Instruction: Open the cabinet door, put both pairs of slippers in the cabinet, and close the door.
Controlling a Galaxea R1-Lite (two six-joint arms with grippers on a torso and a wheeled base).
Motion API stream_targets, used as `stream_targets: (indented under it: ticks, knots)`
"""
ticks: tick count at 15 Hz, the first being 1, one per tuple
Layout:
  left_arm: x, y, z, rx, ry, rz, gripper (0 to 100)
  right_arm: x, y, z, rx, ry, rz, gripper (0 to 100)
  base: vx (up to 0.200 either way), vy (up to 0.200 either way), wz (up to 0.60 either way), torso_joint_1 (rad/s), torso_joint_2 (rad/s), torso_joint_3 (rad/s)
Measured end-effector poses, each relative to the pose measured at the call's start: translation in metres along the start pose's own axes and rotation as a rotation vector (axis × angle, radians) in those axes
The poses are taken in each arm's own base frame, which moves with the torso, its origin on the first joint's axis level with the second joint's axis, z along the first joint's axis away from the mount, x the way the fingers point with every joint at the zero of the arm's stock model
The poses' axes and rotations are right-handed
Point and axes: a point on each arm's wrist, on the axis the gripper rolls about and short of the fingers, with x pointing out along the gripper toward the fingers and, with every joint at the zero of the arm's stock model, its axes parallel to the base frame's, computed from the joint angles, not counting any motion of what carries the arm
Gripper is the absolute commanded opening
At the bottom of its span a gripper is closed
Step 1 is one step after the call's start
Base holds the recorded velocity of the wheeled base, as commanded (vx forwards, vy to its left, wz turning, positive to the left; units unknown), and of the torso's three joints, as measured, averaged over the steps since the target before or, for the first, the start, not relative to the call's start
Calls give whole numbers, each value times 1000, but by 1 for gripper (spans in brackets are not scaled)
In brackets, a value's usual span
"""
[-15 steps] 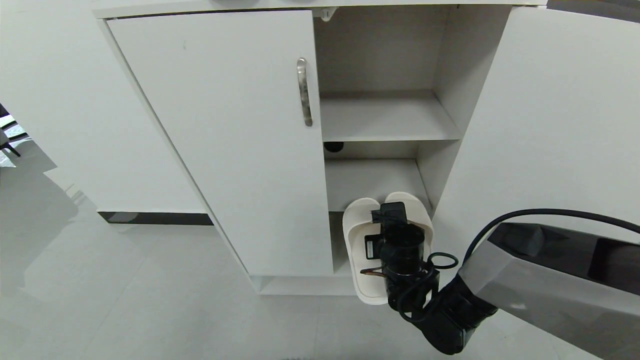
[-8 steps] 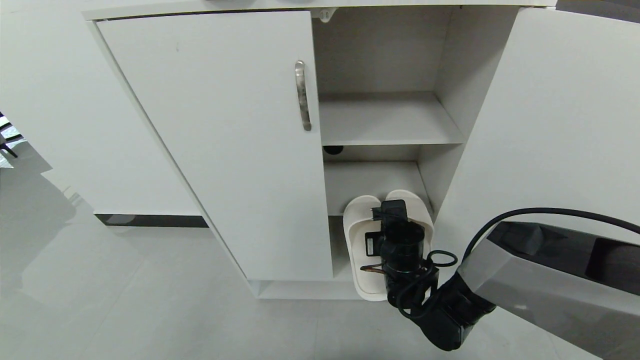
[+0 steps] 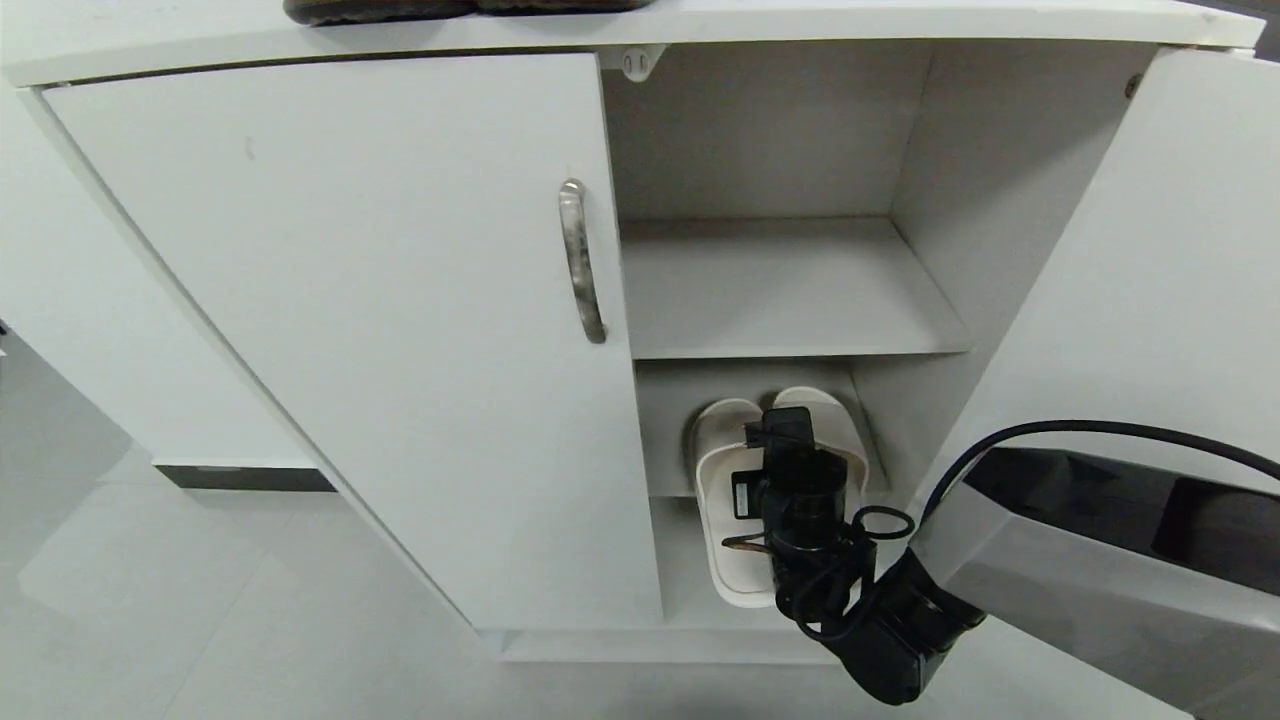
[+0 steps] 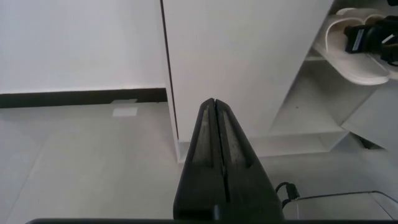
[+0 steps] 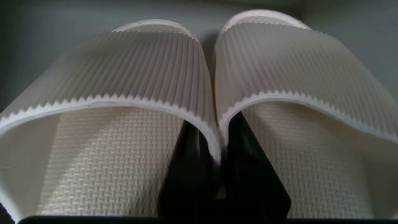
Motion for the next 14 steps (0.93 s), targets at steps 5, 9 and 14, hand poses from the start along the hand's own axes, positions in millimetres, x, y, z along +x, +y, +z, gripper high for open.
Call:
stream_targets:
  ticks: [5, 9, 14]
  knots:
    - [0, 0, 0, -1, 0, 1, 0, 7, -3, -7, -7, 9, -18, 0, 40, 0, 0, -1, 1, 1]
    - [0, 0, 0, -1, 0, 0, 0, 20, -6, -4, 12, -10, -34, 0, 0, 0, 0, 0, 0, 0]
    - [0, 0, 0, -1, 0, 1, 0, 39, -6, -9, 30, -30, -57, 0, 0, 0, 0, 0, 0, 0]
